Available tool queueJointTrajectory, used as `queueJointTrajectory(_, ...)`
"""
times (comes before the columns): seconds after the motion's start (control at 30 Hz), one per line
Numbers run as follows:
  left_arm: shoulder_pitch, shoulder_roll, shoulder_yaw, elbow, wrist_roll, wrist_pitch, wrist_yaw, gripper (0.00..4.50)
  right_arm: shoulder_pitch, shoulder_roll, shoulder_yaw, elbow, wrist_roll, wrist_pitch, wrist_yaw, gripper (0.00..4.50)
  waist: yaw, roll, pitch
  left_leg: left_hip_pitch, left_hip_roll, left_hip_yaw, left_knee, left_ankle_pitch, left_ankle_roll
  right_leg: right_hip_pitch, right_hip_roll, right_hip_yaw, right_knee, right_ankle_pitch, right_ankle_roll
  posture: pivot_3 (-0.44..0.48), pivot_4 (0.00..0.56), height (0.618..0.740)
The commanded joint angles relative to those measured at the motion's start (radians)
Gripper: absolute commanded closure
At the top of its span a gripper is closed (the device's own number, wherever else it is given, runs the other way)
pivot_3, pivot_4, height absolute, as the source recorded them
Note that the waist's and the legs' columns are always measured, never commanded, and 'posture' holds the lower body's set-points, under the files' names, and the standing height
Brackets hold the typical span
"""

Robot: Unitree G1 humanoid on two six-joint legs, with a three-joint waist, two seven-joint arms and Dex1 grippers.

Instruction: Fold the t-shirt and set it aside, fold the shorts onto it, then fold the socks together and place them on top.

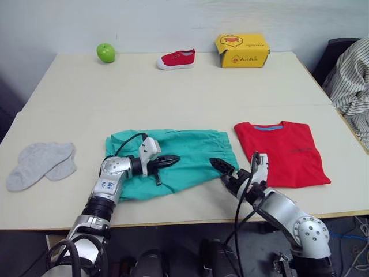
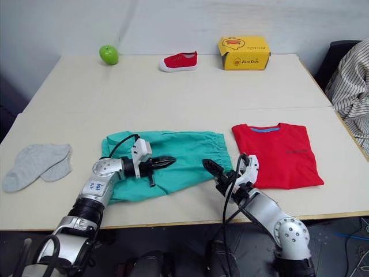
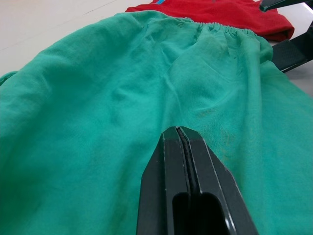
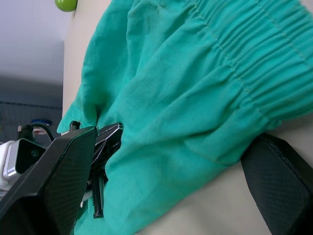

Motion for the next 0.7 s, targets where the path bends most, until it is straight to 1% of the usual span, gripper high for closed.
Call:
queueJointTrajectory(0.03, 0.020, -0.002, 0.014, 0.023, -0.006, -0.009, -0.006, 4.50, -0.042, 0.075, 0.037, 0.147, -0.232, -0.073, -0.008, 0.02, -0.007, 0.000, -0.001, 0.000, 0.000, 0.000, 0.000, 0.000, 0.000, 0.000, 0.000, 0.000, 0.000, 0.000, 0.000, 0.000, 0.150, 0.740)
queueJointTrajectory(0.13, 0.025, -0.009, 0.023, 0.034, -0.006, -0.021, -0.003, 4.50, -0.082, 0.121, 0.020, 0.237, -0.419, -0.153, -0.006, 0.02, -0.006, 0.002, -0.009, 0.002, 0.000, 0.000, 0.000, 0.000, -0.001, 0.002, 0.000, 0.000, 0.000, 0.000, 0.000, 0.000, 0.150, 0.740)
queueJointTrajectory(0.2, 0.027, -0.014, 0.029, 0.039, -0.007, -0.027, 0.001, 4.50, -0.104, 0.151, -0.001, 0.267, -0.475, -0.185, 0.020, 0.02, -0.001, 0.002, -0.013, 0.003, 0.000, -0.001, 0.000, 0.000, -0.001, 0.003, 0.000, -0.001, 0.000, 0.000, 0.000, 0.000, 0.150, 0.740)
queueJointTrajectory(0.3, 0.035, -0.020, 0.038, 0.039, -0.011, -0.032, 0.002, 4.50, -0.137, 0.189, -0.021, 0.312, -0.516, -0.207, 0.097, 0.02, 0.001, 0.002, -0.015, 0.003, -0.002, -0.005, 0.000, 0.000, 0.001, 0.008, -0.002, -0.004, -0.002, 0.000, 0.000, 0.000, 0.150, 0.740)
queueJointTrajectory(0.33, 0.039, -0.021, 0.038, 0.039, -0.010, -0.035, 0.000, 4.50, -0.146, 0.208, -0.034, 0.323, -0.500, -0.207, 0.130, 0.40, 0.001, 0.001, -0.015, 0.004, -0.002, -0.006, 0.000, 0.000, 0.001, 0.010, -0.002, -0.005, -0.004, 0.000, 0.000, 0.000, 0.150, 0.740)
queueJointTrajectory(0.37, 0.042, -0.021, 0.038, 0.037, -0.010, -0.037, -0.001, 4.50, -0.153, 0.227, -0.049, 0.331, -0.477, -0.202, 0.163, 0.66, 0.000, 0.001, -0.016, 0.004, -0.002, -0.007, 0.000, -0.001, 0.001, 0.010, -0.003, -0.005, -0.004, 0.000, 0.000, 0.000, 0.150, 0.740)
queueJointTrajectory(0.4, 0.045, -0.022, 0.037, 0.035, -0.010, -0.039, -0.003, 4.50, -0.159, 0.247, -0.066, 0.338, -0.463, -0.204, 0.194, 1.01, -0.001, 0.002, -0.016, 0.004, -0.001, -0.007, 0.000, -0.001, 0.001, 0.011, -0.004, -0.005, -0.004, 0.000, 0.000, 0.000, 0.150, 0.740)
queueJointTrajectory(0.47, 0.047, -0.022, 0.039, 0.033, -0.011, -0.041, -0.005, 4.50, -0.169, 0.274, -0.098, 0.346, -0.459, -0.211, 0.240, 1.73, -0.003, 0.003, -0.016, 0.004, -0.001, -0.008, 0.000, -0.001, 0.001, 0.011, -0.004, -0.005, -0.004, 0.000, 0.000, 0.000, 0.150, 0.740)
queueJointTrajectory(0.53, 0.044, -0.020, 0.043, 0.034, -0.010, -0.051, 0.000, 4.50, -0.174, 0.284, -0.123, 0.344, -0.466, -0.212, 0.272, 2.39, -0.004, 0.005, -0.014, 0.003, -0.001, -0.008, 0.000, -0.001, 0.001, 0.010, -0.004, -0.005, -0.004, 0.000, 0.000, 0.000, 0.150, 0.740)
queueJointTrajectory(0.57, 0.042, -0.019, 0.045, 0.034, -0.009, -0.056, 0.003, 4.50, -0.176, 0.285, -0.133, 0.340, -0.468, -0.209, 0.287, 2.79, -0.004, 0.005, -0.014, 0.003, -0.001, -0.008, 0.000, -0.001, 0.001, 0.010, -0.004, -0.005, -0.004, 0.000, 0.000, 0.000, 0.150, 0.740)
queueJointTrajectory(0.7, 0.042, -0.013, 0.049, 0.005, -0.008, -0.061, 0.019, 4.50, -0.170, 0.269, -0.155, 0.287, -0.504, -0.212, 0.332, 4.11, -0.003, 0.006, -0.014, 0.003, -0.001, -0.008, 0.000, -0.001, 0.001, 0.010, -0.005, -0.005, -0.004, 0.000, 0.000, 0.000, 0.150, 0.740)
